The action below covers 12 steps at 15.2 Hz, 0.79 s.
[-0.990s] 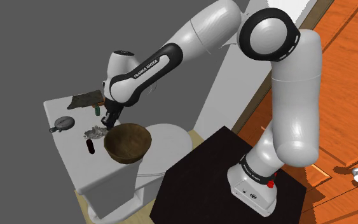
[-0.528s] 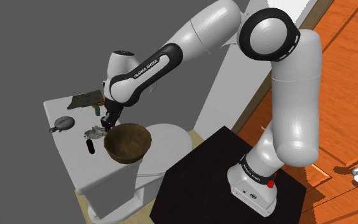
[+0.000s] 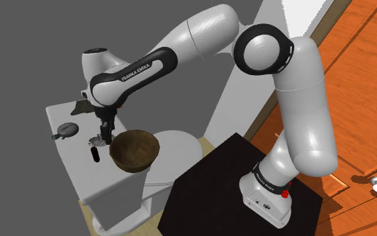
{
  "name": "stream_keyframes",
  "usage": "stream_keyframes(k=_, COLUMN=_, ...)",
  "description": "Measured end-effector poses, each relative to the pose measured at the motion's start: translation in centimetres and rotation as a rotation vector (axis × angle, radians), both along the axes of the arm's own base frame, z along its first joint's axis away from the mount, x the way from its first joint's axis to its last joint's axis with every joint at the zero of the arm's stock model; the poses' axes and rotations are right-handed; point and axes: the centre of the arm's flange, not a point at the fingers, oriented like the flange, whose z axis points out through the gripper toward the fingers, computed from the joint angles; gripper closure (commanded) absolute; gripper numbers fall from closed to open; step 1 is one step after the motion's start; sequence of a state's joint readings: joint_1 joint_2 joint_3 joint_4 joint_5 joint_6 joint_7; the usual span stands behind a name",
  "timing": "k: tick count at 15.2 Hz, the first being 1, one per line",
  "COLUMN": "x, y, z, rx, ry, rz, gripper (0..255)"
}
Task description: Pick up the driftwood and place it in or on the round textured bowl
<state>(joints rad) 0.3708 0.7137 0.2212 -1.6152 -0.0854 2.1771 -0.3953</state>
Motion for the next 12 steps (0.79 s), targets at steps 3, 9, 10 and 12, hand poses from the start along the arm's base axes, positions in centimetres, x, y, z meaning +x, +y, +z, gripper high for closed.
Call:
stream_keyframes(k=3, x=-0.3, y=0.0, z=-1.4, rx=-0.002, ry=0.001, rz=0.004, gripper=0)
stream_keyframes(k=9, x=-0.2, y=0.1, z=-1.8, rx=-0.002, ry=0.001, rz=0.004, gripper=0)
stream_keyframes(k=10, x=-0.2, y=0.1, z=-1.8, rx=-0.002, ry=0.001, rz=0.004, gripper=255)
stream_keyframes(k=12, x=-0.2, y=0.1, z=-1.8, rx=-0.002, ry=0.001, rz=0.004, gripper=255)
